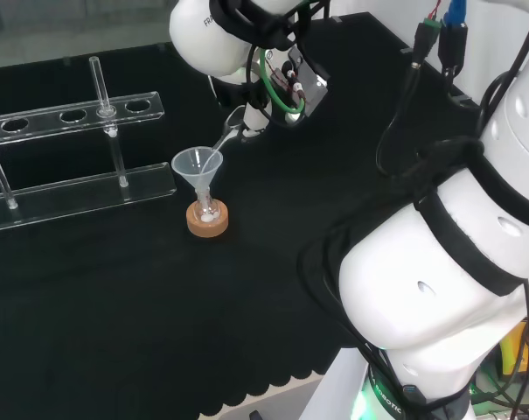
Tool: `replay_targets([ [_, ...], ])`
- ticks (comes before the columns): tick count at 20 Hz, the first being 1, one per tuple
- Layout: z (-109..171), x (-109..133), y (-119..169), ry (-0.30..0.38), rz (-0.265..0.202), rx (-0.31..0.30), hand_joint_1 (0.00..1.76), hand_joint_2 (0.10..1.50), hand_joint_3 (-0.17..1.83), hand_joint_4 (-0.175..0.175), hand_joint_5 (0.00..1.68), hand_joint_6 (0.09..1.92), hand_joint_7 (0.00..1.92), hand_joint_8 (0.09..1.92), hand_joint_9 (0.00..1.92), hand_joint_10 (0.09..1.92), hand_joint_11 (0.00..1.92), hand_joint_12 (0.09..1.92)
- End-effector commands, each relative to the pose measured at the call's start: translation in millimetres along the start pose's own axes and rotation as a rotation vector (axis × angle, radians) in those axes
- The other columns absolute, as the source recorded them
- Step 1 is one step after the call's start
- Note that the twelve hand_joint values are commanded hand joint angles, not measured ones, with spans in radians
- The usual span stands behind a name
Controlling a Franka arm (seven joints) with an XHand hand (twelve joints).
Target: Pour all the NaCl from the weighing funnel into the round-bottom flask.
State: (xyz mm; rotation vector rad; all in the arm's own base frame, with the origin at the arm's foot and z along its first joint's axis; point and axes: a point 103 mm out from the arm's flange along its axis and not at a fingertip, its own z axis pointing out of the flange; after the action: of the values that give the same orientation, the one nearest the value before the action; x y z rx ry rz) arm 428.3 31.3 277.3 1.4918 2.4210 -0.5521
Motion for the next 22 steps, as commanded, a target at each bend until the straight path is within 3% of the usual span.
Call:
replay_targets([
  [1, -3, -4, 2, -0.021, -0.014, -0.009, 1.16, 0.52, 0.78, 0.175, 1.51, 0.26, 1.67, 0.13, 1.11, 0.17, 0.00, 1.44],
  [14, -13, -3, 7, -0.078, -0.052, -0.030, 1.16, 0.51, 0.79, 0.175, 1.51, 0.27, 1.68, 0.13, 1.14, 0.17, 0.00, 1.44],
  [22, -16, 8, 8, -0.147, -0.104, -0.031, 1.16, 0.50, 0.80, 0.175, 1.51, 0.27, 1.68, 0.12, 1.15, 0.17, 0.00, 1.44],
])
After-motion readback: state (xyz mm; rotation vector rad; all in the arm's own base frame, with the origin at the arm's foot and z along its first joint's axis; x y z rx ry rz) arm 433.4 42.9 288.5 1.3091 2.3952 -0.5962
